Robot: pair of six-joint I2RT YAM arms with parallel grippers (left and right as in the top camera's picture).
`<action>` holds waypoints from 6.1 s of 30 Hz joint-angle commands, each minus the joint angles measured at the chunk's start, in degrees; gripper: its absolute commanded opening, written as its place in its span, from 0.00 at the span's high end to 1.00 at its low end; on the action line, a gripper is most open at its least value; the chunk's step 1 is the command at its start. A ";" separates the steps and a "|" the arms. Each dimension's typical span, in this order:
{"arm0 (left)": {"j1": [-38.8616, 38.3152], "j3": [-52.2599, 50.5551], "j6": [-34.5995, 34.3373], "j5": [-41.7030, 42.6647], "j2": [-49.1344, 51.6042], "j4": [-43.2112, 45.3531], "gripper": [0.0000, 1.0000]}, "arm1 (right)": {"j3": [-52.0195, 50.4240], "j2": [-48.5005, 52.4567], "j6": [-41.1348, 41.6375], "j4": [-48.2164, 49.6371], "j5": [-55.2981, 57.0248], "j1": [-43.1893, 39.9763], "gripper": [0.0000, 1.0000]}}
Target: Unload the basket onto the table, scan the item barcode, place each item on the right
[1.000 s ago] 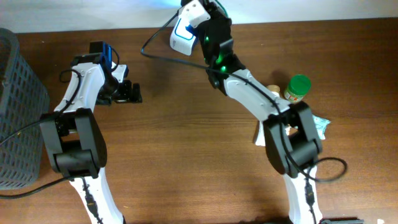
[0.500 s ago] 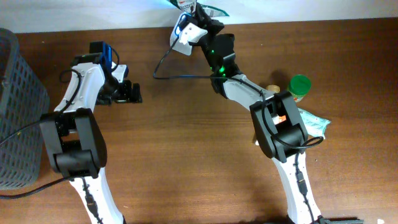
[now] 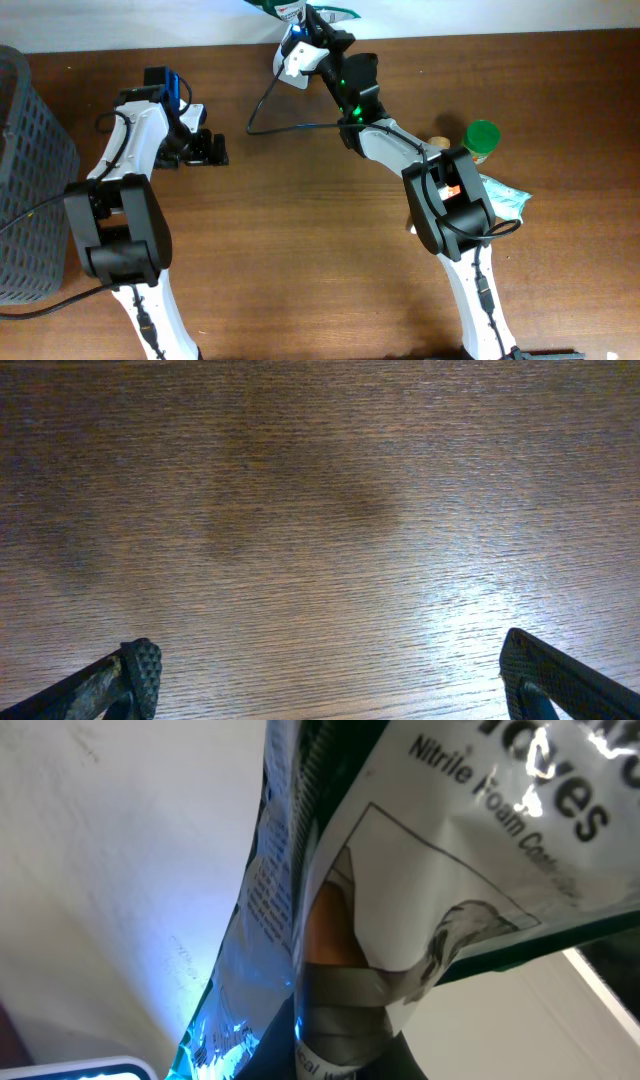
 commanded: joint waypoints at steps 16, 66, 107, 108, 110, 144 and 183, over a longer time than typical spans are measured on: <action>0.04 0.79 -0.31 -0.17 0.07 0.07 0.01 | 1.79 -32.09 37.83 -59.19 8.55 2.43 0.96; 0.04 0.79 -0.31 -0.17 0.07 0.07 0.01 | 1.33 -76.78 53.11 -133.00 -0.39 -21.22 0.01; 0.04 0.79 -0.31 -0.17 0.07 0.07 0.01 | -100.54 -139.49 62.12 -51.82 1.99 -21.97 0.01; 0.04 0.79 -0.31 -0.20 0.07 0.07 0.01 | -100.54 -139.49 62.12 -52.83 2.01 -21.97 0.01; 0.04 0.79 -0.31 -0.20 0.07 0.07 0.01 | -100.54 -139.49 62.14 -56.61 1.97 -21.97 0.01; 0.04 0.68 -0.31 -0.22 -21.51 0.07 0.01 | -100.54 -139.47 62.12 -56.46 2.01 -21.97 0.01; -1.42 -99.95 8.11 -5.53 -125.44 54.99 0.01 | -100.54 -139.47 62.12 -56.46 2.01 -21.97 0.01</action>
